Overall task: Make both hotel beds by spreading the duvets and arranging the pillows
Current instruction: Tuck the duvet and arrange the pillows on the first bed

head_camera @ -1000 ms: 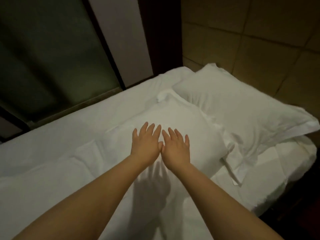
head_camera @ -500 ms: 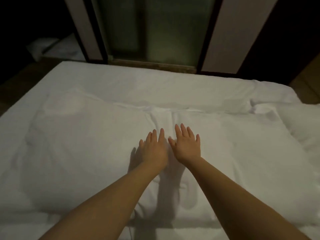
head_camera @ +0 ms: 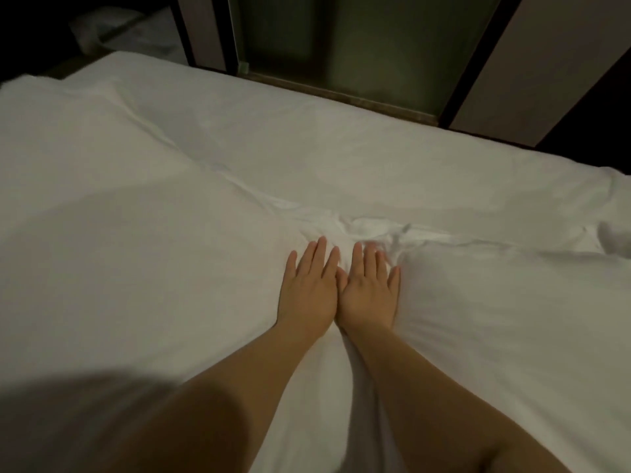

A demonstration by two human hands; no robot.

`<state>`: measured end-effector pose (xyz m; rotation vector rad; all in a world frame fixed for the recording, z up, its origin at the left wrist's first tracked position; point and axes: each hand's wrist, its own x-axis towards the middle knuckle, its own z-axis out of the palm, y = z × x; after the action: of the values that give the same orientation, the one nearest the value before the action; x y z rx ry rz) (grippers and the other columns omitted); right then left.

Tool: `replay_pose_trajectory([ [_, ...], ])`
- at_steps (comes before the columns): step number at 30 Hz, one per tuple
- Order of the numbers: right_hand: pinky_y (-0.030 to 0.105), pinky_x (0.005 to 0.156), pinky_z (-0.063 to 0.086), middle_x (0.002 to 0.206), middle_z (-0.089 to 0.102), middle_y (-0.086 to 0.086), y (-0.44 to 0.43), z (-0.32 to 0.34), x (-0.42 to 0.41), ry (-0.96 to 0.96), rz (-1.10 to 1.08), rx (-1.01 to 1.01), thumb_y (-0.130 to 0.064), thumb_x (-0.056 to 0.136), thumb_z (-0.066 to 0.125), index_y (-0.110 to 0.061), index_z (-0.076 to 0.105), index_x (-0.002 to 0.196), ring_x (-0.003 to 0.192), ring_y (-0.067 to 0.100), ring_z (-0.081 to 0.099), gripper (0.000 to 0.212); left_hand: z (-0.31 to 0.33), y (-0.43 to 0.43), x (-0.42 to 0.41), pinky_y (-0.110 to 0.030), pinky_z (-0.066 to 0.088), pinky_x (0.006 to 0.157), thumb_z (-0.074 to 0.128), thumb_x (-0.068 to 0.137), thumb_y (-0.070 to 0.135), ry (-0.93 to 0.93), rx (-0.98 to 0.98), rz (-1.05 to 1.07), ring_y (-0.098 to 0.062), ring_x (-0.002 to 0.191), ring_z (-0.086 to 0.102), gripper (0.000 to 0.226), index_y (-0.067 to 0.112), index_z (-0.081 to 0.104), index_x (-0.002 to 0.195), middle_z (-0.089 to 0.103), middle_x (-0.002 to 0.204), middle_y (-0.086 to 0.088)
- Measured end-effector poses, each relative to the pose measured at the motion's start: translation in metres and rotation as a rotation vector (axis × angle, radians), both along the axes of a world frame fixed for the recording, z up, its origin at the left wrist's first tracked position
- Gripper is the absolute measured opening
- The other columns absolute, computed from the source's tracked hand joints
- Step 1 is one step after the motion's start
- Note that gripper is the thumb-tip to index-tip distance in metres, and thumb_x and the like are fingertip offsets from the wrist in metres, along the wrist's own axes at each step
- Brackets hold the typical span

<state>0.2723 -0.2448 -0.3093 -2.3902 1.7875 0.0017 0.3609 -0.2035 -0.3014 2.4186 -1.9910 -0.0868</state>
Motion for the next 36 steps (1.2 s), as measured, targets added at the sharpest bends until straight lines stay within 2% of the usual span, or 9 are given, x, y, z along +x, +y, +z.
replay_pose_trajectory([
  [5, 0.039, 0.112, -0.012, 0.161, -0.001, 0.000, -0.024, -0.047, 0.004, -0.035, -0.008, -0.034, -0.048, 0.081, -0.018, -0.020, 0.000, 0.153, 0.148, 0.017, -0.003, 0.079, -0.043, -0.028, 0.002, -0.046, 0.017, 0.114, 0.024, 0.091, 0.033, 0.027, -0.033, 0.041, -0.025, 0.138, 0.036, 0.056, 0.015, 0.045, 0.140, 0.036, 0.150, -0.011],
  [9, 0.042, 0.111, -0.004, 0.158, 0.022, 0.005, -0.046, -0.076, 0.011, -0.013, -0.023, -0.053, -0.046, 0.086, -0.004, -0.016, 0.020, 0.152, 0.146, 0.022, 0.018, 0.076, -0.067, -0.045, 0.006, -0.045, 0.010, 0.116, 0.008, 0.088, 0.031, -0.027, 0.014, 0.028, -0.024, 0.142, 0.028, 0.065, 0.016, 0.035, 0.145, 0.026, 0.154, -0.010],
  [12, 0.042, 0.110, -0.003, 0.158, 0.021, 0.005, -0.052, -0.077, 0.012, -0.011, 0.011, -0.053, -0.047, 0.083, -0.007, -0.016, 0.019, 0.152, 0.146, 0.022, 0.018, 0.080, -0.073, -0.052, 0.008, -0.044, 0.023, 0.110, 0.023, 0.087, 0.031, 0.014, 0.010, 0.037, -0.023, 0.131, 0.046, 0.058, 0.014, 0.054, 0.134, 0.047, 0.143, -0.010],
  [14, 0.043, 0.112, -0.005, 0.161, 0.011, 0.003, -0.045, -0.070, 0.010, -0.019, 0.023, -0.012, -0.048, 0.082, -0.012, -0.018, 0.011, 0.153, 0.147, 0.020, 0.008, 0.081, -0.070, -0.045, 0.008, -0.043, 0.021, 0.110, 0.022, 0.090, 0.033, 0.012, 0.004, 0.057, -0.021, 0.134, 0.042, 0.057, 0.017, 0.050, 0.137, 0.044, 0.146, -0.008],
  [19, 0.043, 0.117, 0.001, 0.161, 0.009, 0.003, -0.004, -0.040, -0.005, -0.084, 0.058, 0.039, -0.037, 0.100, 0.015, -0.018, 0.007, 0.154, 0.148, 0.019, 0.005, 0.057, -0.049, -0.021, 0.007, -0.039, 0.000, 0.117, 0.021, 0.102, 0.039, -0.026, 0.015, 0.017, -0.016, 0.147, 0.002, 0.057, 0.021, 0.004, 0.152, 0.000, 0.160, -0.002],
  [29, 0.040, 0.118, 0.008, 0.160, 0.012, 0.006, 0.132, 0.028, -0.034, -0.143, -0.002, 0.186, -0.036, 0.102, 0.020, -0.022, 0.010, 0.154, 0.147, 0.021, 0.011, 0.055, 0.027, 0.148, -0.049, -0.034, 0.000, 0.117, 0.037, 0.098, 0.032, 0.241, 0.071, 0.142, -0.017, 0.147, 0.000, 0.068, 0.017, -0.001, 0.152, 0.000, 0.160, -0.003],
  [32, 0.037, 0.118, 0.002, 0.161, 0.006, 0.004, 0.189, 0.034, -0.046, -0.097, 0.028, 0.145, -0.040, 0.097, 0.002, -0.025, 0.004, 0.153, 0.148, 0.020, 0.006, 0.058, 0.025, 0.197, -0.065, -0.039, -0.007, 0.117, 0.043, 0.095, 0.043, 0.188, 0.119, 0.149, -0.023, 0.147, -0.006, 0.077, 0.017, -0.002, 0.152, -0.006, 0.159, -0.007],
  [34, 0.037, 0.118, 0.002, 0.161, 0.008, 0.004, 0.205, 0.025, -0.055, -0.112, 0.062, 0.078, -0.043, 0.087, -0.011, -0.023, 0.005, 0.153, 0.148, 0.021, 0.008, 0.071, 0.018, 0.208, -0.068, -0.042, -0.004, 0.115, 0.047, 0.094, 0.044, 0.144, 0.052, 0.134, -0.027, 0.146, 0.006, 0.074, 0.014, 0.010, 0.151, 0.006, 0.158, -0.010],
  [36, 0.037, 0.117, 0.004, 0.160, 0.015, 0.006, 0.207, 0.012, -0.059, -0.127, 0.059, 0.025, -0.042, 0.089, -0.008, -0.021, 0.011, 0.153, 0.147, 0.022, 0.013, 0.070, 0.006, 0.211, -0.069, -0.043, -0.003, 0.112, 0.051, 0.092, 0.045, 0.104, 0.038, 0.109, -0.027, 0.145, 0.013, 0.074, 0.013, 0.018, 0.150, 0.013, 0.157, -0.010],
])
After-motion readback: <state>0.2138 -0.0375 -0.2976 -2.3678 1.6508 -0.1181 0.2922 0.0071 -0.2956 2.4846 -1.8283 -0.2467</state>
